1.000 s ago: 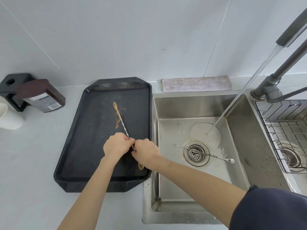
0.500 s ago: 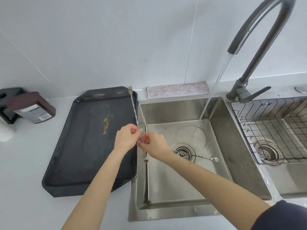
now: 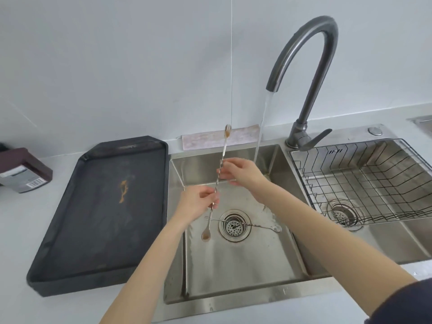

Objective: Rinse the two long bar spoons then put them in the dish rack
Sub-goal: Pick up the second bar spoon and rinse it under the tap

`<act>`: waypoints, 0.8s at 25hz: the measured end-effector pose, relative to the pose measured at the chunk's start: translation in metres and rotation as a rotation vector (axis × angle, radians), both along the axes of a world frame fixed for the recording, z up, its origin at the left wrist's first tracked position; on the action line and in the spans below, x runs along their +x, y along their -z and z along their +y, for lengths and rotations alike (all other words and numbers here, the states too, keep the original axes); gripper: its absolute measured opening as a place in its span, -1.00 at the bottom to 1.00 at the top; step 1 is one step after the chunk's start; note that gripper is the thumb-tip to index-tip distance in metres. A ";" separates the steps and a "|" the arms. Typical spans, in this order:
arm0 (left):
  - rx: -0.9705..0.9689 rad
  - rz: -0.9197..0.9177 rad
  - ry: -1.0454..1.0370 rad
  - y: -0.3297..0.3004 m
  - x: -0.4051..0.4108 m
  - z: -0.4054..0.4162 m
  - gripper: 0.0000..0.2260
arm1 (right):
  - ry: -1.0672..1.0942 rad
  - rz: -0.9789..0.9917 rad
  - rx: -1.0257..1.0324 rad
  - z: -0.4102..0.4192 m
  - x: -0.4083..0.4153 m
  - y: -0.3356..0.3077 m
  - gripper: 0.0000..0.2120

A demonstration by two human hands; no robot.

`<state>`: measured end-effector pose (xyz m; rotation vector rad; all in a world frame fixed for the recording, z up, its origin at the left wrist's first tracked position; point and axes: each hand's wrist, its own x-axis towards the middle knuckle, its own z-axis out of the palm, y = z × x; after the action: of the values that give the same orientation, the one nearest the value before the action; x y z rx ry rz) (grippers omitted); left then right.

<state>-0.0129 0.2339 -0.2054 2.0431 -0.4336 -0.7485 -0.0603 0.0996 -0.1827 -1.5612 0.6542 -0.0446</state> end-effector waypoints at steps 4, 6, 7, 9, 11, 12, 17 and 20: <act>0.006 0.015 0.053 0.011 -0.012 -0.017 -0.82 | 0.084 -0.071 0.113 -0.026 -0.003 -0.010 -0.74; 0.029 0.022 0.069 0.018 -0.014 -0.024 -0.84 | 0.107 -0.089 0.127 -0.038 -0.003 -0.010 -0.75; 0.039 0.027 0.070 0.022 -0.015 -0.026 -0.86 | 0.118 -0.095 0.141 -0.042 -0.003 -0.010 -0.77; 0.034 0.049 0.068 0.027 -0.014 -0.032 -0.88 | 0.132 -0.095 0.160 -0.053 -0.002 -0.008 -0.78; 0.033 0.065 0.076 0.031 -0.013 -0.038 -0.86 | 0.145 -0.085 0.173 -0.063 0.000 -0.007 -0.74; 0.030 0.068 0.079 0.032 -0.012 -0.041 -0.88 | 0.156 -0.082 0.186 -0.068 0.001 -0.007 -0.72; 0.002 0.074 0.054 0.041 -0.007 -0.052 -0.92 | 0.181 -0.085 0.266 -0.083 0.008 0.001 -0.87; 0.027 0.068 0.054 0.049 -0.005 -0.056 -0.91 | 0.171 -0.087 0.298 -0.090 0.011 0.007 -0.82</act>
<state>-0.0178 0.1775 -0.2545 2.0314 -0.4432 -0.8583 -0.0498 0.0092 -0.1900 -1.2087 0.6907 -0.1357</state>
